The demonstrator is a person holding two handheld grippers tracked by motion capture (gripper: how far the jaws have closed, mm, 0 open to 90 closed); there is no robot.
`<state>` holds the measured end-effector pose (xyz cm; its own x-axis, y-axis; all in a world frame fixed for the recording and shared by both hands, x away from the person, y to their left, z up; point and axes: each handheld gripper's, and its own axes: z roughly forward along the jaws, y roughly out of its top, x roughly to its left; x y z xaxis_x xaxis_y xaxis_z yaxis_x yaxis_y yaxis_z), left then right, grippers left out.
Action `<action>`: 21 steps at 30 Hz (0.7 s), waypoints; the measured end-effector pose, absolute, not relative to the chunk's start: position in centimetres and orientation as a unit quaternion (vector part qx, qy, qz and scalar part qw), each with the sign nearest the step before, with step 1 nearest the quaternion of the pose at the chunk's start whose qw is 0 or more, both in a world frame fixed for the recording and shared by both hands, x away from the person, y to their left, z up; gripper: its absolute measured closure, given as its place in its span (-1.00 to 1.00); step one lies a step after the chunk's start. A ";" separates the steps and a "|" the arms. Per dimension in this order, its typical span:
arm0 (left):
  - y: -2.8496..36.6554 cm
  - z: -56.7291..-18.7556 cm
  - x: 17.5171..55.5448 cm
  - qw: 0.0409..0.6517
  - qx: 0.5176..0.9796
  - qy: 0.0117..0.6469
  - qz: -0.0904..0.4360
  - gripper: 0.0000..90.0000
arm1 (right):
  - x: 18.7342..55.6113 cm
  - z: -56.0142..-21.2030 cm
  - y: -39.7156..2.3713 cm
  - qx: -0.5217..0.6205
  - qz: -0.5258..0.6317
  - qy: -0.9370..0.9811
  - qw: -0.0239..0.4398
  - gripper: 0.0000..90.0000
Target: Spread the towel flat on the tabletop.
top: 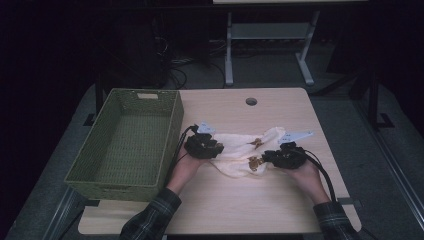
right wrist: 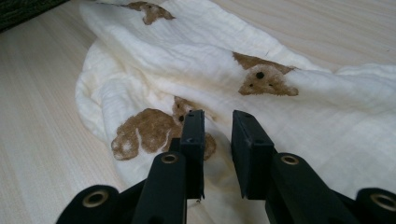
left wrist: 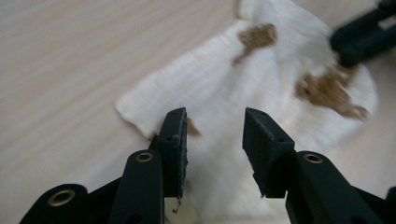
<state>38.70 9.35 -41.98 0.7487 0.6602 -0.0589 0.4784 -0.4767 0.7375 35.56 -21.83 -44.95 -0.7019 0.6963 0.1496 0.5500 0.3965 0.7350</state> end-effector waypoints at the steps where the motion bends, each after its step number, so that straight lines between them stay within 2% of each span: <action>1: 9.2 -42.0 39.2 0.384 0.851 0.338 0.123 0.33 | 35.5 -45.0 -21.8 0.374 0.402 0.831 0.091 0.65; 9: 8.7 -43.5 43.8 0.347 0.848 0.368 0.156 0.37 | 35.3 -45.0 -22.3 0.373 0.406 0.829 0.088 0.63; 17: 8.1 -46.3 46.2 0.310 0.860 0.377 0.150 0.41 | 35.1 -45.1 -22.4 0.373 0.407 0.830 0.086 0.61; 19: 8.1 -46.4 46.4 0.320 0.855 0.382 0.144 0.52 | 35.1 -45.1 -22.4 0.373 0.407 0.830 0.085 0.61; 21: 7.8 -46.2 46.5 0.313 0.861 0.373 0.145 0.87 | 35.1 -45.1 -22.4 0.373 0.406 0.830 0.084 0.61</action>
